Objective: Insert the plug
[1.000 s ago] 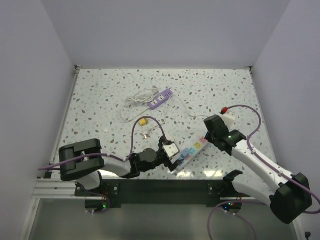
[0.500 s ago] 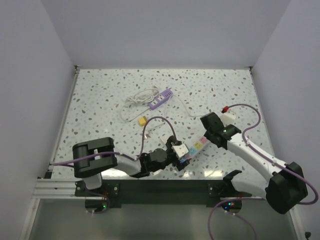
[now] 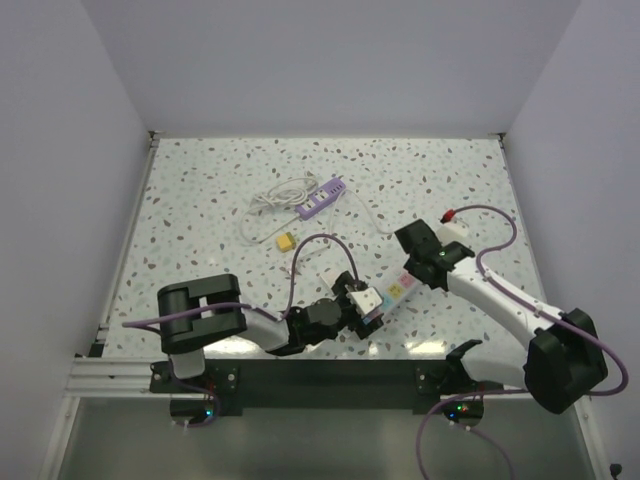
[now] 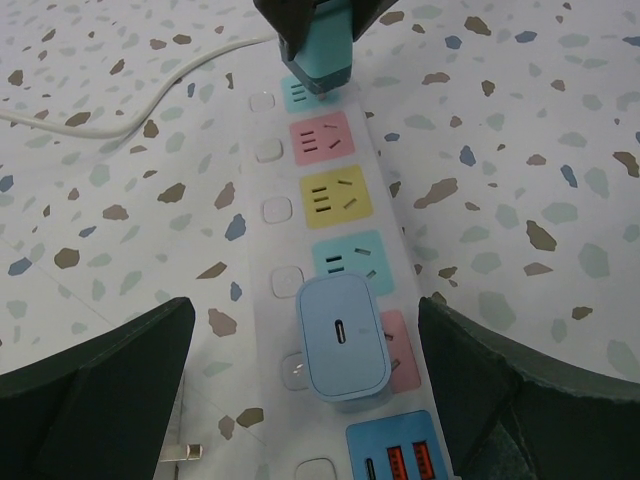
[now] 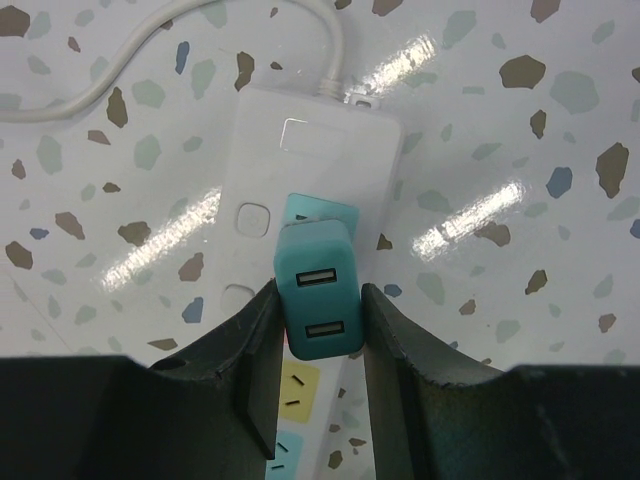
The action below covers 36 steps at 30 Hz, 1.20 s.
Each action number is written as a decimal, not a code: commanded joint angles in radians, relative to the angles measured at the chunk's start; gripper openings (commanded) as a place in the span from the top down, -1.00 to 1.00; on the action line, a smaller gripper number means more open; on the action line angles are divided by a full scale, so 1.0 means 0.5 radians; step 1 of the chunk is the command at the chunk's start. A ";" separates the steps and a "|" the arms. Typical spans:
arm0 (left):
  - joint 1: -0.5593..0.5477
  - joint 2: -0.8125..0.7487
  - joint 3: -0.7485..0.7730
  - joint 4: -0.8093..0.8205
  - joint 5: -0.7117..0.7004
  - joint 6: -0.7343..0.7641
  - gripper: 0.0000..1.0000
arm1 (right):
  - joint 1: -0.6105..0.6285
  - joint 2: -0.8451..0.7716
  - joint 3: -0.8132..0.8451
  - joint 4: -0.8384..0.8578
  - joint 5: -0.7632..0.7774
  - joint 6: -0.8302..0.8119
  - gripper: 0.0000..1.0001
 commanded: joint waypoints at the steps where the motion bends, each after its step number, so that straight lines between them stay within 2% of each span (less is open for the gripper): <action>1: -0.013 0.039 0.073 0.075 -0.051 0.052 -0.99 | 0.001 0.017 0.104 0.015 0.092 0.088 1.00; 10: -0.010 0.073 0.073 0.048 -0.094 0.074 -0.95 | 0.001 0.130 0.120 0.061 0.108 0.113 1.00; 19: -0.013 0.119 0.101 0.038 -0.085 0.083 -0.82 | 0.001 0.213 0.150 0.012 0.169 0.150 1.00; 27: -0.013 0.150 0.125 0.023 -0.072 0.086 -0.70 | 0.001 0.207 0.141 -0.040 0.184 0.180 1.00; 36: -0.010 0.140 0.125 0.008 -0.075 0.074 -0.69 | 0.001 0.146 0.141 -0.136 0.243 0.226 1.00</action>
